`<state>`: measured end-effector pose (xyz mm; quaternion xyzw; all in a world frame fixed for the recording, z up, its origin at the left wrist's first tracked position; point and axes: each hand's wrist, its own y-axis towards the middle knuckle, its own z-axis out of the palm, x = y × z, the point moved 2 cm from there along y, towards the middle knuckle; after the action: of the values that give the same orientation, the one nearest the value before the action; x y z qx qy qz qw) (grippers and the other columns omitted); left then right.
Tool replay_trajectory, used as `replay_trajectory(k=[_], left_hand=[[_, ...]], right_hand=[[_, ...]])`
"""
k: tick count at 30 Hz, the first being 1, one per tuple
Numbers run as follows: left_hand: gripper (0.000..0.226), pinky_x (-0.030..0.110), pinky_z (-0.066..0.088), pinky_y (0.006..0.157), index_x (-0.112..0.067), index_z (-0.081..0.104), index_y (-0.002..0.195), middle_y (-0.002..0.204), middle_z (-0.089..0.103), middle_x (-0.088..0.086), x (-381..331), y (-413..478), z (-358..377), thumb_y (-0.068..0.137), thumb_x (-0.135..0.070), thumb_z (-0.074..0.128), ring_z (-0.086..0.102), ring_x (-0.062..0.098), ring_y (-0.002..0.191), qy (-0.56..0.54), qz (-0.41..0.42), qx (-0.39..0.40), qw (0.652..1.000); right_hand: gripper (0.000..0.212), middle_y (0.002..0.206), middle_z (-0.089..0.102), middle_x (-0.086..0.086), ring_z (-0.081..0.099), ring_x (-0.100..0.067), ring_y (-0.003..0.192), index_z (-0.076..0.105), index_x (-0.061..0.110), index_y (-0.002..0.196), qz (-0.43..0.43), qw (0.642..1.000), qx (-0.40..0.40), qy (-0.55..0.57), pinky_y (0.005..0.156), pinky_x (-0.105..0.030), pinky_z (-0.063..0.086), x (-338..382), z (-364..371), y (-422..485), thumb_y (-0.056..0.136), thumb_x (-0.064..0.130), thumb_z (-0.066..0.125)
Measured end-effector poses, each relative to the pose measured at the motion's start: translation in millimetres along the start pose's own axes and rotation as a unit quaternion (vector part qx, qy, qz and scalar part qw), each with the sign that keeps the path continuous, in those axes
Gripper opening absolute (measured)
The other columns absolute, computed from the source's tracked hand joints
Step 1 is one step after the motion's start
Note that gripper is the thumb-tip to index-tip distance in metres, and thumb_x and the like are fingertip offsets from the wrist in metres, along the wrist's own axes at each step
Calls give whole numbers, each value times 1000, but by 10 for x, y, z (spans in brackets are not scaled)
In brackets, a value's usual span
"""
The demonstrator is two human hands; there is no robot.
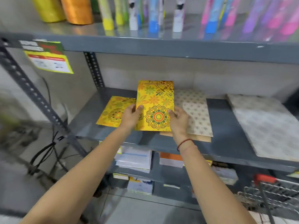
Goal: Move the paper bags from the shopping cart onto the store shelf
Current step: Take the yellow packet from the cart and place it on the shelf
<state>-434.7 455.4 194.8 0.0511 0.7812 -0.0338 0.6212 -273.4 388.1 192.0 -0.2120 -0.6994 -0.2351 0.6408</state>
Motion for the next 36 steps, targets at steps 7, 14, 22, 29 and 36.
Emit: replay_trajectory(k=[7,14,22,29,36], left_hand=[[24,20,52,66,4,65,110,76,62,-3,431,292,-956,88,-5,61,60,3,57,-35,-91,-62,993],[27,31,47,81,-5,70,111,112,71,16,668,672,-1396,87,-17,65,65,26,99,109,-71,-132,983],[28,22,36,71,-6,70,110,106,72,16,1029,694,-1556,91,-24,61,65,29,102,236,-30,-84,968],[30,18,39,83,-2,70,109,111,71,17,1088,787,-1647,83,-18,70,64,25,107,213,-47,-95,971],[32,26,45,92,-1,66,116,115,69,17,1051,888,-1531,87,-15,65,65,27,108,209,-29,-51,976]], right_hand=[[25,107,70,-22,64,-35,103,62,-2,114,30,999,23,-35,94,-44,49,-33,1124,22,94,11,55],[19,100,72,-20,65,-33,91,63,3,104,8,979,121,-166,87,-35,51,-171,1635,69,88,12,62],[45,113,63,-27,58,-39,107,51,-3,125,-4,944,187,-272,92,-40,46,-378,1870,24,86,14,67],[45,127,55,-20,51,-35,119,47,1,135,-22,946,147,-288,101,-36,40,-429,1914,1,92,10,58],[35,114,63,-20,56,-34,111,60,-2,122,-24,949,124,-290,94,-34,44,-556,1790,20,88,8,63]])
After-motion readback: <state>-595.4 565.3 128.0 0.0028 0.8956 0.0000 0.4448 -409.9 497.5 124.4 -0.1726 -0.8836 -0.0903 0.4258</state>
